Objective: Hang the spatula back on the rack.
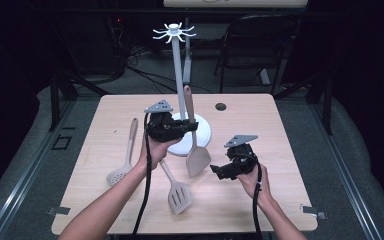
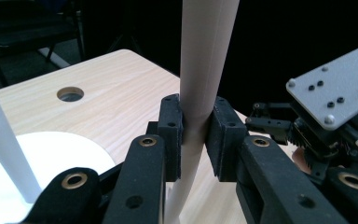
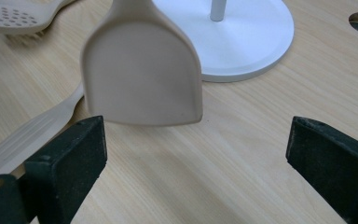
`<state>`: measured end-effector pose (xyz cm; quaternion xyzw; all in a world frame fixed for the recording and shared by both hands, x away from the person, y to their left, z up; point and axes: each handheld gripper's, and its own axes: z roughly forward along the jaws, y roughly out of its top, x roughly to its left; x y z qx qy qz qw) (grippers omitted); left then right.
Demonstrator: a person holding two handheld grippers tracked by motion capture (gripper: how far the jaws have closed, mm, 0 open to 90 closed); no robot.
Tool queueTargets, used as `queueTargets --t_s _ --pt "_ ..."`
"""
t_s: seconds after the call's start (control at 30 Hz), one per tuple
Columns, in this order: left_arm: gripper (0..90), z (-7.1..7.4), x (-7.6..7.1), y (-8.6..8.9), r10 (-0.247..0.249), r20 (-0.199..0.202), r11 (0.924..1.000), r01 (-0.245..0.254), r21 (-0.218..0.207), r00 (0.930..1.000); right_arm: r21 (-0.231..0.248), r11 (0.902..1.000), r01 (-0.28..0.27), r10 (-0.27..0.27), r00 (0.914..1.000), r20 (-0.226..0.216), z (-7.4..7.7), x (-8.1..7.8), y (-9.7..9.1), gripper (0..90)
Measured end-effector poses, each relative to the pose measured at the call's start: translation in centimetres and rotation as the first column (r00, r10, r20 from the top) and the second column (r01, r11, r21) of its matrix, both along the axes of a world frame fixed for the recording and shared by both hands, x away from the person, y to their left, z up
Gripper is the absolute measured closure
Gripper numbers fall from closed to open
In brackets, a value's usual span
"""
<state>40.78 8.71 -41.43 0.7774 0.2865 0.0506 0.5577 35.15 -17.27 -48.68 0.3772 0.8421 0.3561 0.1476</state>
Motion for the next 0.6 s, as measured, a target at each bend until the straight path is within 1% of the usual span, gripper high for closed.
queueTargets --t_s 0.07,0.1,0.17,0.2,0.23,0.47,0.5,0.53,0.6 --pt "77.0 0.1 0.2 0.0 0.002 -0.002 1.0 -0.002 0.0 1.0 -0.004 1.0 -0.006 0.006 1.0 -0.002 -0.1 0.1 0.0 4.4" --pt "77.1 0.4 0.4 0.1 0.003 0.003 1.0 -0.003 0.008 1.0 -0.004 1.0 -0.002 0.002 1.0 -0.008 -0.1 0.1 0.0 4.2" --pt "77.0 0.5 0.6 0.1 0.004 0.007 1.0 -0.004 0.004 1.0 -0.004 1.0 -0.003 0.002 0.9999 -0.013 -0.2 0.3 0.0 3.5" --pt "77.0 0.7 0.8 0.2 0.002 0.014 0.9999 -0.002 0.011 0.9999 -0.004 1.0 -0.003 0.003 0.9999 -0.016 -0.3 0.3 0.0 2.6" --pt "77.0 0.8 1.0 0.2 0.004 0.015 0.9999 -0.004 0.01 0.9999 -0.001 1.0 -0.007 0.007 0.9999 -0.013 -0.4 0.4 0.0 1.9" --pt "77.0 1.5 1.7 0.1 0.003 0.026 0.9997 -0.003 0.022 0.9997 -0.013 0.9998 -0.013 0.013 0.9992 -0.037 -0.5 0.5 0.2 0.0" --pt "77.0 1.5 1.8 0.1 0.004 0.026 0.9997 -0.005 0.024 0.9997 -0.007 0.9999 -0.014 0.014 0.9994 -0.033 -0.6 0.6 0.2 0.0" --pt "77.0 1.5 1.8 0.1 0.004 0.026 0.9997 -0.005 0.024 0.9997 -0.013 0.9998 -0.016 0.016 0.9992 -0.038 -0.6 0.6 0.2 0.0" --pt "77.0 1.7 2.0 0.1 0.003 0.029 0.9996 -0.004 0.029 0.9996 -0.012 0.9998 -0.017 0.016 0.9994 -0.029 -0.7 0.7 0.2 0.0"
